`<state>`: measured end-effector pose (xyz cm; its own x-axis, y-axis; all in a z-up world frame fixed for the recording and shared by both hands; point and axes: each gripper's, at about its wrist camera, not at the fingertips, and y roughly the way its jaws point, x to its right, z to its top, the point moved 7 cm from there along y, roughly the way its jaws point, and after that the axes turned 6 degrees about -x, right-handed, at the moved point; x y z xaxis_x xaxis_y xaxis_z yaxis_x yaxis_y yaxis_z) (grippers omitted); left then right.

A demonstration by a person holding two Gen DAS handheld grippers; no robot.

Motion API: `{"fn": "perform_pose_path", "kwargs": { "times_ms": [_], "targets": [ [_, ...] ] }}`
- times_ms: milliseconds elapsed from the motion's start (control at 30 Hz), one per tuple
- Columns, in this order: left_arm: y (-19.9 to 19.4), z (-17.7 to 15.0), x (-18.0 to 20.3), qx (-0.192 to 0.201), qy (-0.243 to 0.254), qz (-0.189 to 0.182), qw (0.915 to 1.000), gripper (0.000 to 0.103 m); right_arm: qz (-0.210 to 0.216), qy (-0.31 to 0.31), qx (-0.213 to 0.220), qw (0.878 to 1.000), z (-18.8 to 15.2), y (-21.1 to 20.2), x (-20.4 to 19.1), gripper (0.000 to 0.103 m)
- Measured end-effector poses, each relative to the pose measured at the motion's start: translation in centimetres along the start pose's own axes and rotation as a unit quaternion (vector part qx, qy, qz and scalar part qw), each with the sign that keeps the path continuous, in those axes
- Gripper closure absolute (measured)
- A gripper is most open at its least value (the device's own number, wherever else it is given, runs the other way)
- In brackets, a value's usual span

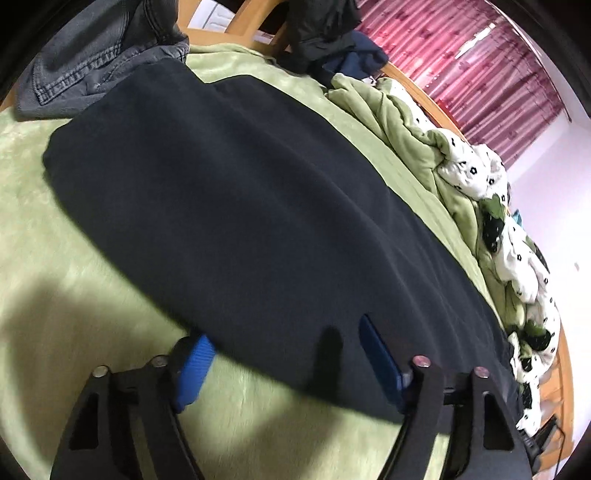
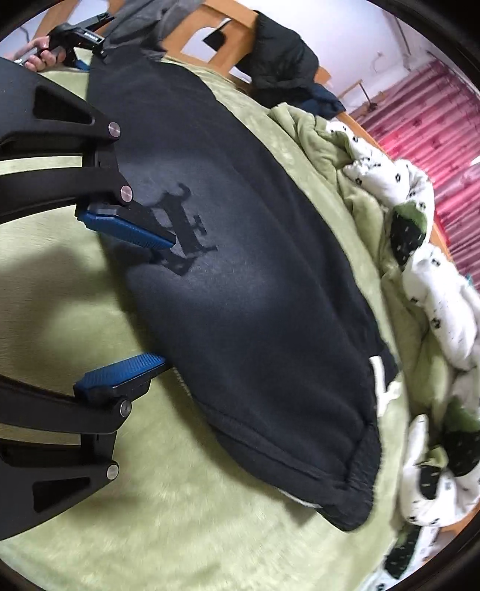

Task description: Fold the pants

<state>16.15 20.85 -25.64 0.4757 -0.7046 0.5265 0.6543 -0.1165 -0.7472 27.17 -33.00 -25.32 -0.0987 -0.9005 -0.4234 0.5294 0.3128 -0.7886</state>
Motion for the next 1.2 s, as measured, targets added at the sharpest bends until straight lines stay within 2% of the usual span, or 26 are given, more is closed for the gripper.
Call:
{"fn": "perform_pose_path", "kwargs": {
  "times_ms": [100,133,167,200,233,300,467,633,800,933,1000,1067,1100,1133,1167,1200],
  "targets": [
    [0.4,0.5,-0.5,-0.009,-0.009,0.005,0.9999,0.055,0.008,0.023,0.010,1.000,0.3,0.6,0.1,0.046],
    [0.4,0.6,-0.8,-0.008,-0.012,0.007,0.9999,0.066,0.005,0.026,0.017,1.000,0.6,0.4,0.0,0.052],
    [0.4,0.7,-1.1,-0.010,-0.013,0.013,0.9998,0.078,0.004,0.027,0.024,0.999,0.8,0.2,-0.1,0.065],
    [0.3,0.9,-1.3,-0.012,-0.010,0.018,0.9997,0.085,0.001,0.026,0.030,0.999,1.1,0.0,-0.3,0.074],
    [0.2,1.0,-1.4,-0.012,-0.009,0.014,0.9998,0.088,-0.002,0.026,0.033,0.999,1.3,-0.1,-0.5,0.080],
    [-0.5,1.3,-1.0,-0.014,-0.002,0.001,0.9999,0.090,-0.005,0.014,0.044,0.999,2.0,-0.9,-1.4,0.083],
    [-3.7,3.5,2.0,0.028,0.038,-0.013,0.9988,0.091,0.001,-0.033,0.084,0.996,4.7,-3.8,-4.3,0.087],
    [-4.4,8.8,6.2,0.074,0.082,-0.024,0.9937,0.091,0.015,-0.061,0.105,0.992,9.3,-4.5,-6.9,0.088],
    [-0.4,14.1,9.9,0.103,0.117,0.005,0.9877,0.091,0.005,-0.083,0.119,0.989,14.5,-1.4,-9.2,0.088],
    [4.6,16.9,10.9,0.113,0.115,0.044,0.9859,0.091,-0.042,-0.090,0.113,0.989,17.8,3.4,-10.5,0.087],
    [7.2,17.6,11.1,0.105,0.116,0.060,0.9860,0.091,-0.067,-0.074,0.103,0.990,19.1,6.5,-10.6,0.081],
    [9.0,17.6,11.2,0.090,0.125,0.080,0.9849,0.089,-0.080,-0.055,0.086,0.992,19.6,8.7,-10.2,0.055],
    [9.7,17.5,11.2,0.079,0.133,0.092,0.9837,0.088,-0.071,-0.047,0.068,0.994,19.5,9.6,-10.2,0.050],
    [10.2,17.2,11.1,0.069,0.140,0.106,0.9821,0.082,-0.054,-0.043,0.059,0.996,19.2,9.8,-10.3,0.048],
    [10.2,16.8,11.2,0.061,0.143,0.105,0.9822,0.069,-0.036,-0.039,0.059,0.997,18.7,9.6,-10.5,0.048],
    [10.0,16.5,11.4,0.054,0.145,0.090,0.9839,0.060,-0.031,-0.037,0.068,0.997,18.0,8.8,-10.6,0.048]
  ]
}}
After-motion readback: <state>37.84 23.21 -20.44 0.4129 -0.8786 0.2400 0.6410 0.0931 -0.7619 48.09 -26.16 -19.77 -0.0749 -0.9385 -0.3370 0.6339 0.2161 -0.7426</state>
